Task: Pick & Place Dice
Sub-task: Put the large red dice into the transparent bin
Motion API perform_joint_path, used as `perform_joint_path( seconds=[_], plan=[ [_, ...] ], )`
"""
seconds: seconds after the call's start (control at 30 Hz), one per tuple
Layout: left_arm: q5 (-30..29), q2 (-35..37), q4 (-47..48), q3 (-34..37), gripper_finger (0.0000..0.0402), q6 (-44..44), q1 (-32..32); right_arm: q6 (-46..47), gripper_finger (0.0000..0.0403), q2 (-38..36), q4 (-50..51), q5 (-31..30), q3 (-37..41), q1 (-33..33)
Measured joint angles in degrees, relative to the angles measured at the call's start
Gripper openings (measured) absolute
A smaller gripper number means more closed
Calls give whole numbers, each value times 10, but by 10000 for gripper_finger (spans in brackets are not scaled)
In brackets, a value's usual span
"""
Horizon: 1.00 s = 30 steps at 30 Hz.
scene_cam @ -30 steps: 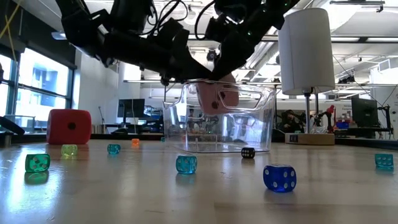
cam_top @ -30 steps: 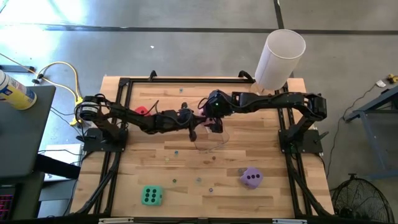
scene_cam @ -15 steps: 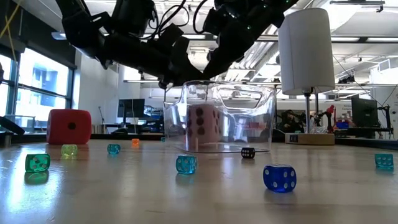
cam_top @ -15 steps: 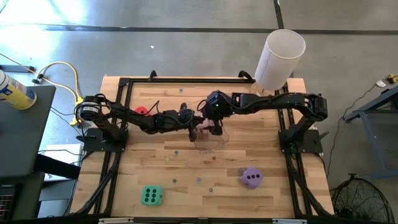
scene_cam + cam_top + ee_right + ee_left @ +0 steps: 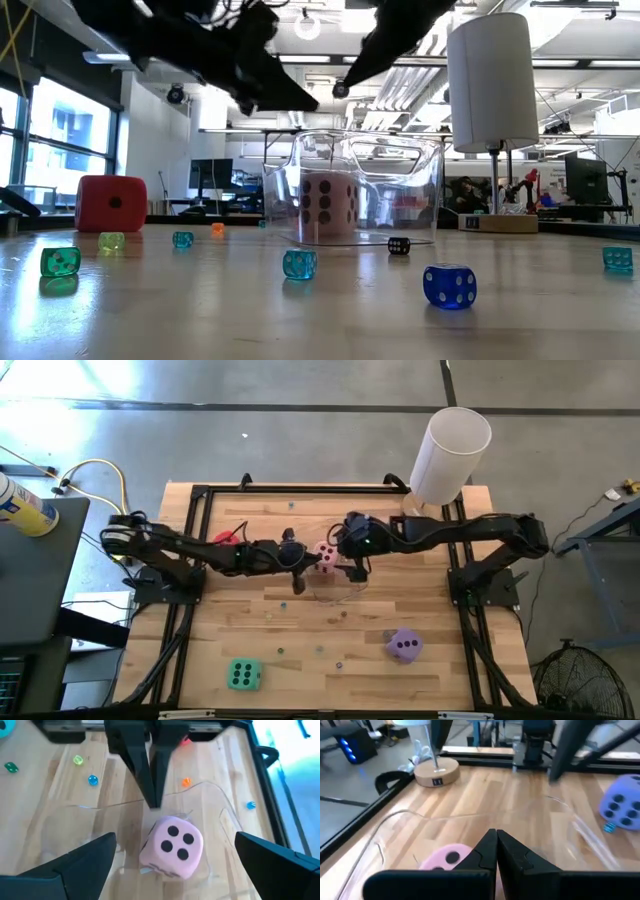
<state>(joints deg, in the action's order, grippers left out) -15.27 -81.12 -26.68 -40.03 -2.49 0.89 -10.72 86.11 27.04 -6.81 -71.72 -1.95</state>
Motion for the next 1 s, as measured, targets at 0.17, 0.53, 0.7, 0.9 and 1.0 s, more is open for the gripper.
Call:
perform_joint_path(
  seconds=[0.17,0.53,0.7,0.9,1.0],
  plan=[
    [0,78,118,1,0,-19,23,61,400,-27,55,-37,0,50],
    [0,179,233,1,0,-20,74,165,400,-37,113,-158,0,167],
    [1,182,272,1,0,-59,85,211,400,-38,155,-234,0,219],
    [3,182,309,1,0,-84,88,330,400,-39,262,-377,0,290],
    [4,182,311,1,0,-83,93,396,400,-39,310,-423,0,323]
  ],
)
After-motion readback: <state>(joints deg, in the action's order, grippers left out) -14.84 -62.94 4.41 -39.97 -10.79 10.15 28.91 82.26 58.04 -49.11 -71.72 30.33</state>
